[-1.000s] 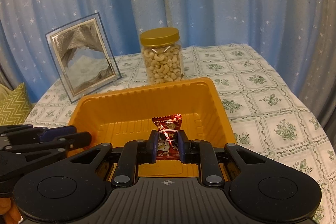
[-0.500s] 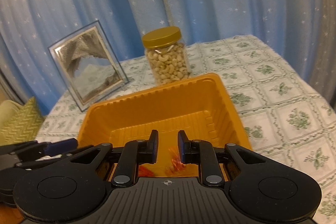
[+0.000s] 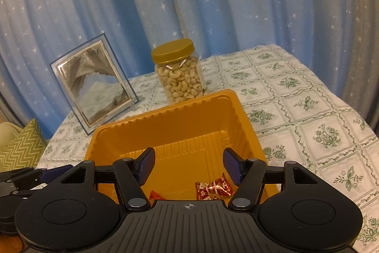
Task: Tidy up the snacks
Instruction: 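Open both tools to drop the candies and lift away from the tray, then grasp the clear biscuit bag with the left tool while the right tool grasps the green snack bag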
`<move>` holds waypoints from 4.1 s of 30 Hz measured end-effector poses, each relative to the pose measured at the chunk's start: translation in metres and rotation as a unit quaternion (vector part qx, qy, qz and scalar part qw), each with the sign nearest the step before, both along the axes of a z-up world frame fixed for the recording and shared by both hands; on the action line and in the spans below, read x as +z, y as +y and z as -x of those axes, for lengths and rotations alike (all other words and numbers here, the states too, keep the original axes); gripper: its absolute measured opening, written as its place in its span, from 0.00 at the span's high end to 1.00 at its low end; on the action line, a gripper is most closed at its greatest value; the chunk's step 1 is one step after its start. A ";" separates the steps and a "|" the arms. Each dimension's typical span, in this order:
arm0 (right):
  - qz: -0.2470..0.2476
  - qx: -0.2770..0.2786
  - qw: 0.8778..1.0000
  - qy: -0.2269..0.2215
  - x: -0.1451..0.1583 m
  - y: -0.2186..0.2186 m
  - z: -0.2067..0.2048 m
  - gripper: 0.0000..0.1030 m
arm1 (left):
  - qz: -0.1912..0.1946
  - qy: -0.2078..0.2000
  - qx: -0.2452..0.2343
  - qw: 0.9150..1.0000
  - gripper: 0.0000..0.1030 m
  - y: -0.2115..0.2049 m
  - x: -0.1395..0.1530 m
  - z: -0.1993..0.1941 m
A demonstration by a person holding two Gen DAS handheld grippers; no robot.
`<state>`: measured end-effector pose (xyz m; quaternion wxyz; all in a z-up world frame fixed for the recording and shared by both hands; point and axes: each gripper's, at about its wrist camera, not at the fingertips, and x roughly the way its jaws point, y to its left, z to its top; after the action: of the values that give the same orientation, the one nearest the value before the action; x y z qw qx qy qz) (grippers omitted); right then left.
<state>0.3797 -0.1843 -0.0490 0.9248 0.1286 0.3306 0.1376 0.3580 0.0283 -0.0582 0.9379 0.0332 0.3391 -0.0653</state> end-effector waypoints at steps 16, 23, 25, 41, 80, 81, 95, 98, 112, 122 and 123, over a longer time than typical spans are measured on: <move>0.039 -0.020 0.999 -0.025 0.013 -0.003 0.035 0.38 | 0.013 -0.033 0.008 0.999 0.51 0.006 0.022 0.042; 0.046 -0.031 0.998 -0.019 0.016 -0.009 0.058 0.38 | 0.014 -0.028 0.010 0.999 0.50 0.010 0.021 0.077; 0.051 -0.031 0.998 -0.018 0.016 -0.011 0.066 0.38 | 0.014 -0.028 0.013 0.999 0.50 0.011 0.021 0.089; 0.057 -0.029 0.998 0.009 0.007 -0.012 0.150 0.38 | 0.023 -0.007 0.048 0.999 0.49 0.025 0.012 0.182; -0.001 -0.021 0.994 0.109 -0.064 0.039 0.196 0.39 | 0.002 0.039 0.087 0.995 0.43 0.068 -0.038 0.216; 0.011 -0.018 0.994 0.105 -0.064 0.041 0.196 0.40 | 0.004 0.040 0.083 0.996 0.43 0.066 -0.039 0.216; 0.065 -0.001 0.994 0.087 -0.057 0.022 0.209 0.75 | 0.012 0.054 -0.024 0.998 0.33 0.017 -0.046 0.185; 0.061 -0.003 0.994 0.090 -0.057 0.015 0.211 0.75 | 0.027 0.068 -0.030 0.997 0.23 0.010 -0.051 0.177; 0.056 0.009 0.995 0.082 -0.058 0.002 0.214 0.72 | -0.019 0.069 -0.040 0.997 0.15 -0.023 -0.072 0.162; 0.036 -0.011 0.995 0.093 -0.065 0.005 0.207 0.54 | -0.024 0.063 -0.034 0.997 0.21 -0.021 -0.070 0.174; 0.041 -0.012 0.995 0.090 -0.065 0.007 0.206 0.54 | -0.023 0.062 -0.032 0.997 0.21 -0.021 -0.070 0.175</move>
<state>0.1733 -0.1774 -0.1137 0.8972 0.1063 0.4167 0.1004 0.1825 0.0076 -0.1285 0.9113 0.0610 0.3973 -0.0892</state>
